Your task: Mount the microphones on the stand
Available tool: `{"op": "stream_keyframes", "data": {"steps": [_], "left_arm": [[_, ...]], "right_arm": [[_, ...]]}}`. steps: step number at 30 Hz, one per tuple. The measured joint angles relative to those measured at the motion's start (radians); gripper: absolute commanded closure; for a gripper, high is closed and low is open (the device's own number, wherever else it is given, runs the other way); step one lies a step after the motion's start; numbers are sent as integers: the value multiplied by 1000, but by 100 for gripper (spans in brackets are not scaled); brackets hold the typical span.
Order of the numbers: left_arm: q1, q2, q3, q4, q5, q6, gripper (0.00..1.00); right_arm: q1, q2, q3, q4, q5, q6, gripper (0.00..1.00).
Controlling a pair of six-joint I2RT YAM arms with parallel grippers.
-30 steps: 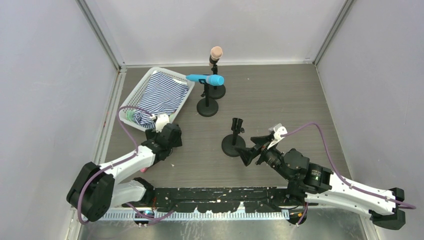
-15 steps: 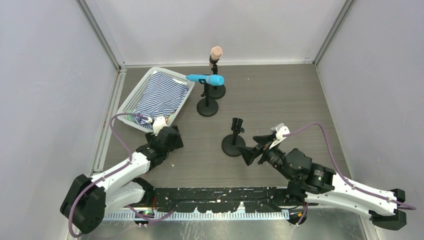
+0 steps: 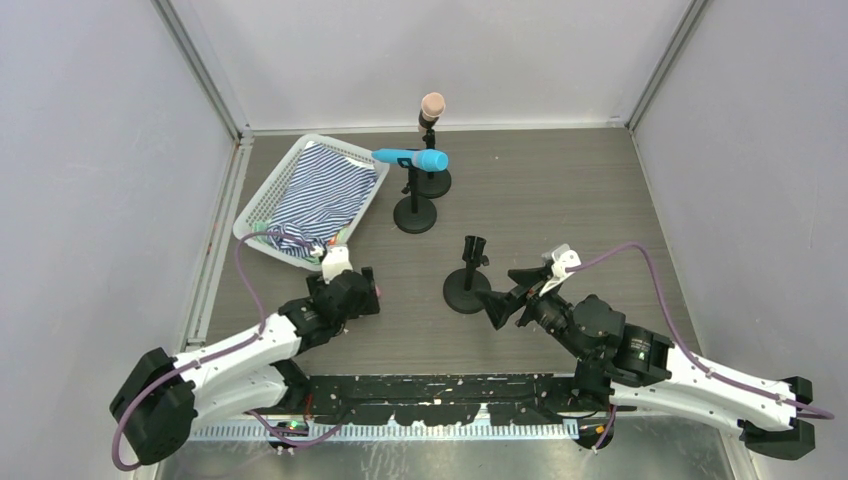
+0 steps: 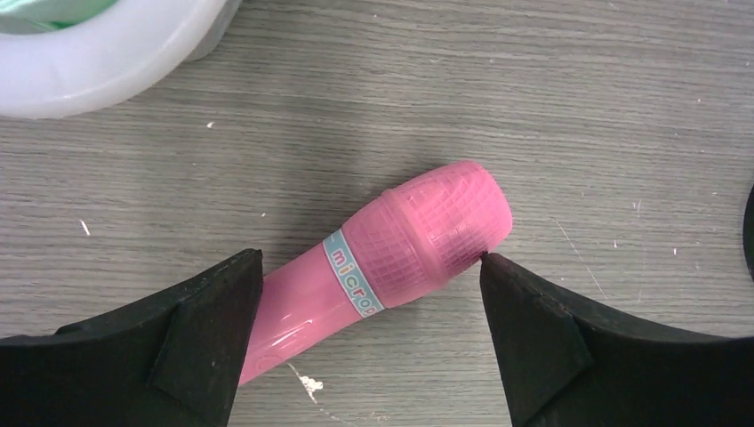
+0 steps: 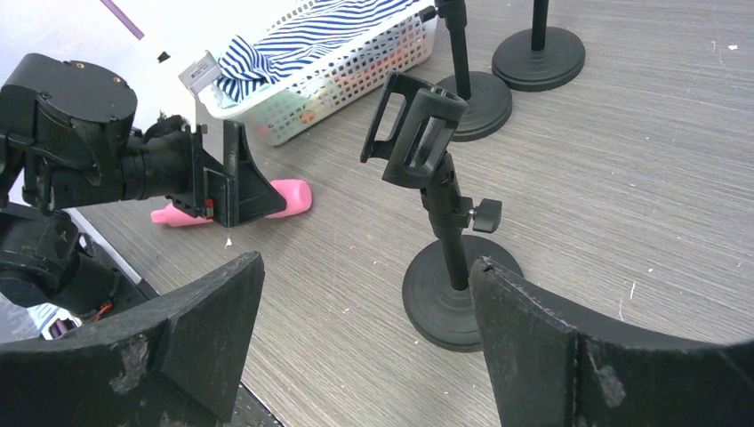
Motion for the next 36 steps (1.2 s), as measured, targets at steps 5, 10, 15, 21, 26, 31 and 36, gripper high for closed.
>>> {"op": "stream_keyframes", "data": {"steps": [5,10,15,21,26,31,36], "left_arm": [[-75,47,6,-4,-6,-16,9],[-199,125,20,-47,3,-18,18],[-232,154,45,-88,6,-21,34],[-248,235,116,-110,12,-7,51],[-266,330,187,-112,26,21,60],[-270,347,203,-116,37,47,83],[-270,322,204,-127,42,71,100]], "right_arm": [[0,6,13,-4,0,-3,10],[0,6,14,-10,0,-3,10],[0,6,14,-18,0,-3,10],[0,8,16,-18,1,-2,10],[0,11,38,-40,40,17,10],[0,5,117,-146,150,88,7],[0,-8,190,-251,215,180,6]]}}
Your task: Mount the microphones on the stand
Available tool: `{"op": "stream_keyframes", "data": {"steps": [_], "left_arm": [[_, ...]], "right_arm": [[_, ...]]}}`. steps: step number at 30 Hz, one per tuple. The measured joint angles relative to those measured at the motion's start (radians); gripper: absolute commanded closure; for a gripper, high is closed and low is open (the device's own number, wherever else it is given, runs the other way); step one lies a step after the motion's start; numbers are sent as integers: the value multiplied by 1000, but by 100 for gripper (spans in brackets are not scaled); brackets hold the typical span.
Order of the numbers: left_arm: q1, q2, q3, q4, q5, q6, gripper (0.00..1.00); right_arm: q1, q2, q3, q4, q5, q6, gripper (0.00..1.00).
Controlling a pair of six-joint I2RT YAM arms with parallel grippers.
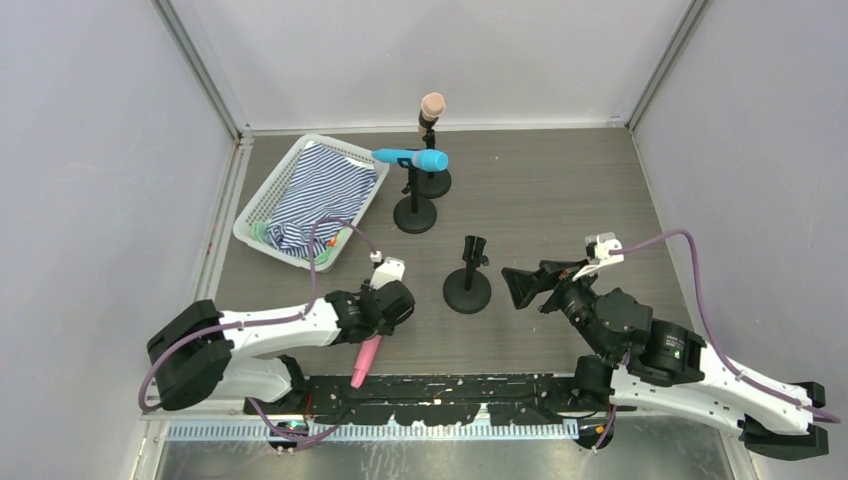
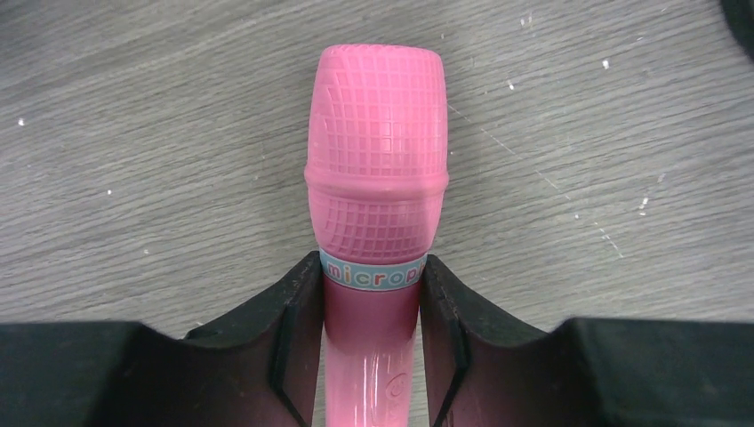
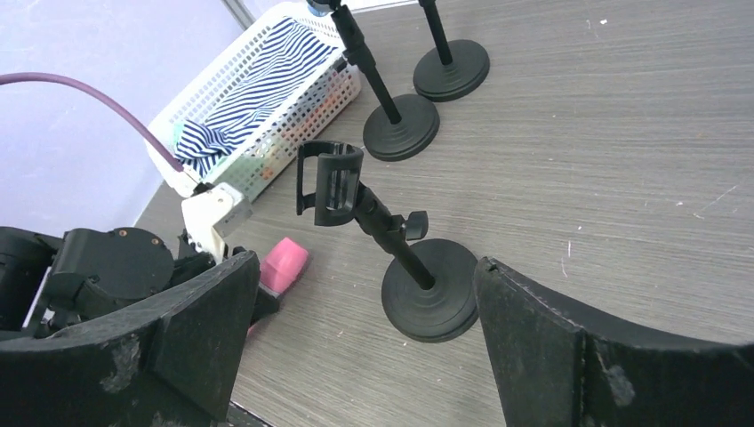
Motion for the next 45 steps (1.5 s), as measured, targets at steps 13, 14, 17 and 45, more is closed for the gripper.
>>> {"op": "stream_keyframes", "data": {"steps": [13,14,17,45], "left_arm": [[0,-493,93,-66,-11,113,100],[0,-541,101,-58,3,138,99],[0,-650,117,-10,59,211,100],[0,-571,289,216,390,385,100]], "right_arm": [[0,171,259,-144,-56,116,10],[0,182,282,-147,-64,120,9],[0,249,377,-153,-116,135,8],[0,716,550,229,-373,208,26]]}}
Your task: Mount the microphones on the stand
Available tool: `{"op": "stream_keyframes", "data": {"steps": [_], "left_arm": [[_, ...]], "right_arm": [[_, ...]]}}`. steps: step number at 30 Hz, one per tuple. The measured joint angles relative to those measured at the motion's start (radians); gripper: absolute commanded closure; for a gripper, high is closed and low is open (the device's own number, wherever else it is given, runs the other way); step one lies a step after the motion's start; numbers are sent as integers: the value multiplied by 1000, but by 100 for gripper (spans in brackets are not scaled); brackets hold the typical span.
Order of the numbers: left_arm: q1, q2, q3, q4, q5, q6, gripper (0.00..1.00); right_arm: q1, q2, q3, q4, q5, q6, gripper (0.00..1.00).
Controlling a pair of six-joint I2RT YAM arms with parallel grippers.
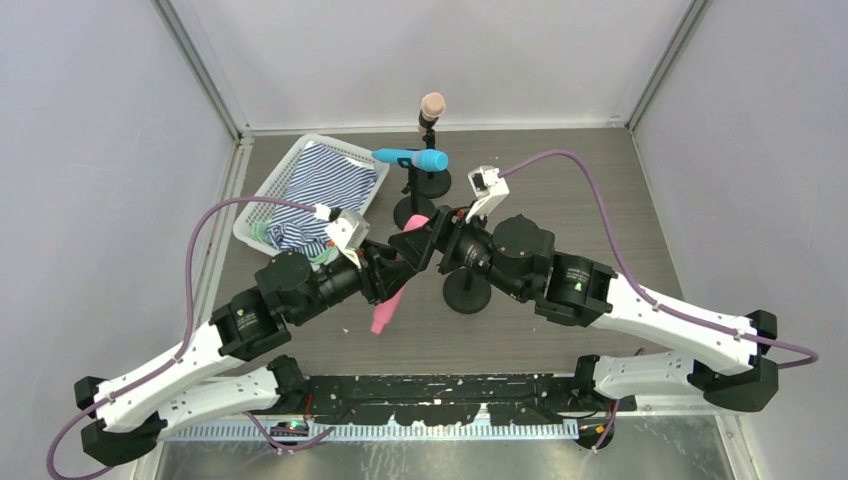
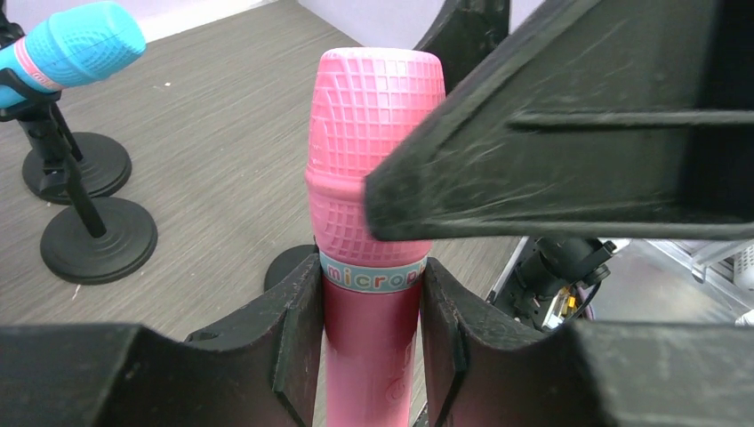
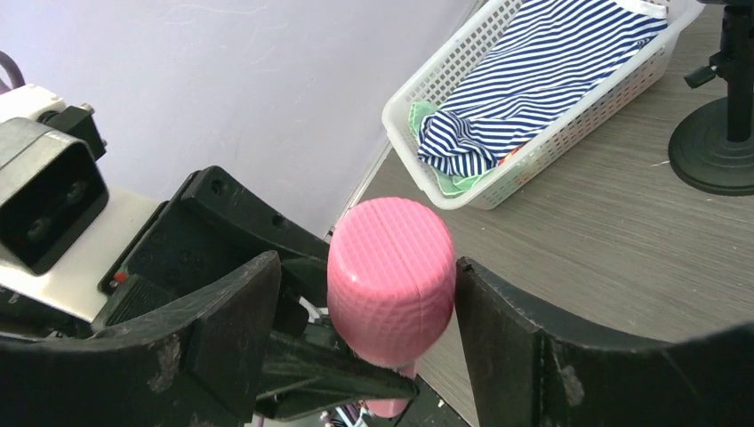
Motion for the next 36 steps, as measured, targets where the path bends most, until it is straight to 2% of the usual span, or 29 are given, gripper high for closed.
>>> {"op": "stream_keyframes", "data": {"steps": [5,7,10,12,16,19,23,28,30,32,34,36], "left_arm": [[0,16,0,17,9,-2,99],[0,20,0,21,8,-3,99],[0,20,0,26,3,-6,95],[0,19,0,29,-3,-13,87],[0,17,-5,33,-10,-21,57],[-1,17,-7,34,-9,-22,39],[-1,18,-7,31,-4,-24,32],[-1,26,-11,16,32,-27,32],[-1,27,-18,13,44,-31,35],[-1,31,-29,7,68,-40,46],[-1,35,-34,5,78,-47,62],[-1,39,-39,3,103,-44,80]], "right_arm": [[0,40,0,15,0,8,31],[0,56,0,15,-1,12,40],[-1,63,-4,17,5,13,57],[-4,61,-11,25,13,23,70],[-3,52,-32,49,31,45,83],[0,37,-57,63,60,77,89],[3,-4,-108,93,120,125,94],[3,-57,-127,120,179,156,94],[3,-71,-127,132,191,162,93],[3,-83,-127,142,200,167,93],[3,-91,-127,144,204,170,90],[3,-95,-128,146,204,171,82]]}}
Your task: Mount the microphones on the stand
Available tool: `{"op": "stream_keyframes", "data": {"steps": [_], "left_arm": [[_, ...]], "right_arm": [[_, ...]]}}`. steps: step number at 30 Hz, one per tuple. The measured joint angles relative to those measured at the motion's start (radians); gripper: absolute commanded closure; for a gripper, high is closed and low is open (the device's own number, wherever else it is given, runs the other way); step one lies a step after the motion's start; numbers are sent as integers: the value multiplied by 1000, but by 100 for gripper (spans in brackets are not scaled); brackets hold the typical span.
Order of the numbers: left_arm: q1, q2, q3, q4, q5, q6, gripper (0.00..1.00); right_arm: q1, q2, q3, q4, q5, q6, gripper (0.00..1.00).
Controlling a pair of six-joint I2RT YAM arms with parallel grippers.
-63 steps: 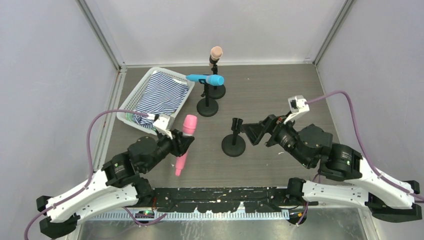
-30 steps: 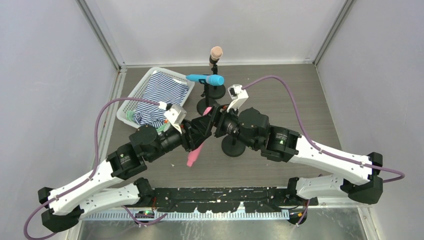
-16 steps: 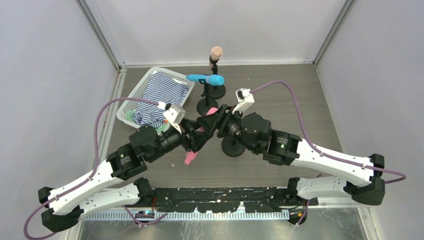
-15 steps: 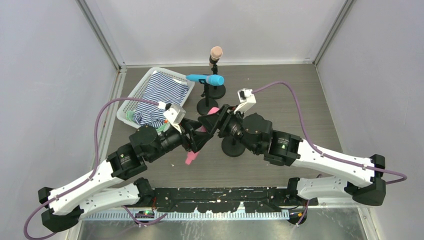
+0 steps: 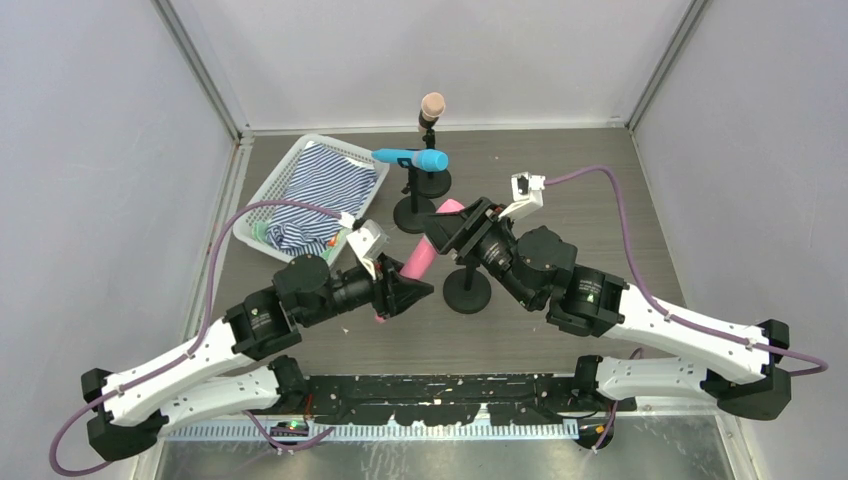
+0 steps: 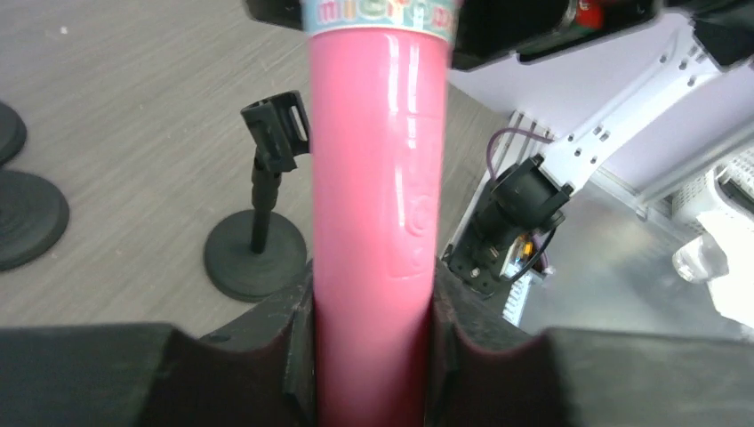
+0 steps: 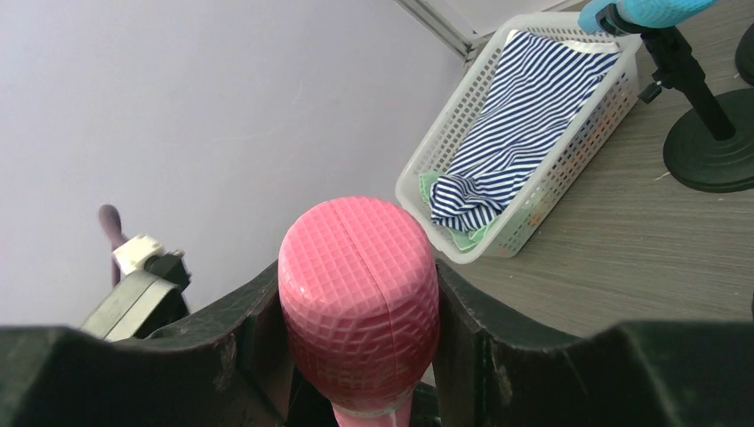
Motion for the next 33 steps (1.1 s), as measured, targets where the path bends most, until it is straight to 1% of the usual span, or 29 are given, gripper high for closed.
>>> {"op": "stream_keyframes", "data": {"steps": [1,2,3,4,6,9,13,23,25,28,30,33], "left_arm": [[-3,1,-1,8,24,5,89],[-13,2,-2,6,19,-3,96],[-13,3,-3,4,24,-6,99],[-11,5,-3,3,27,-7,100],[-10,8,-3,5,27,-10,100],[-8,15,-3,5,24,-18,99],[-6,29,-3,6,14,-36,100],[-5,41,-3,15,-21,-57,100],[-5,42,-3,22,-27,-58,99],[-5,44,-3,37,-34,-58,100],[-5,47,-3,44,-39,-58,100],[-5,53,-3,58,-39,-57,99]], "right_arm": [[0,0,-3,3,-1,5,75],[-2,1,-7,2,-3,9,68],[-2,0,-11,4,0,8,58],[-2,0,-11,5,-2,5,49],[-3,0,-14,11,-3,-5,38],[-3,0,-27,38,-12,-37,32],[-4,1,-66,92,-36,-85,30],[-4,16,-117,171,-85,-131,34],[-4,19,-120,180,-88,-130,37],[-4,21,-129,198,-100,-130,43],[-4,21,-134,205,-101,-129,45],[-6,23,-138,220,-100,-127,51]]}}
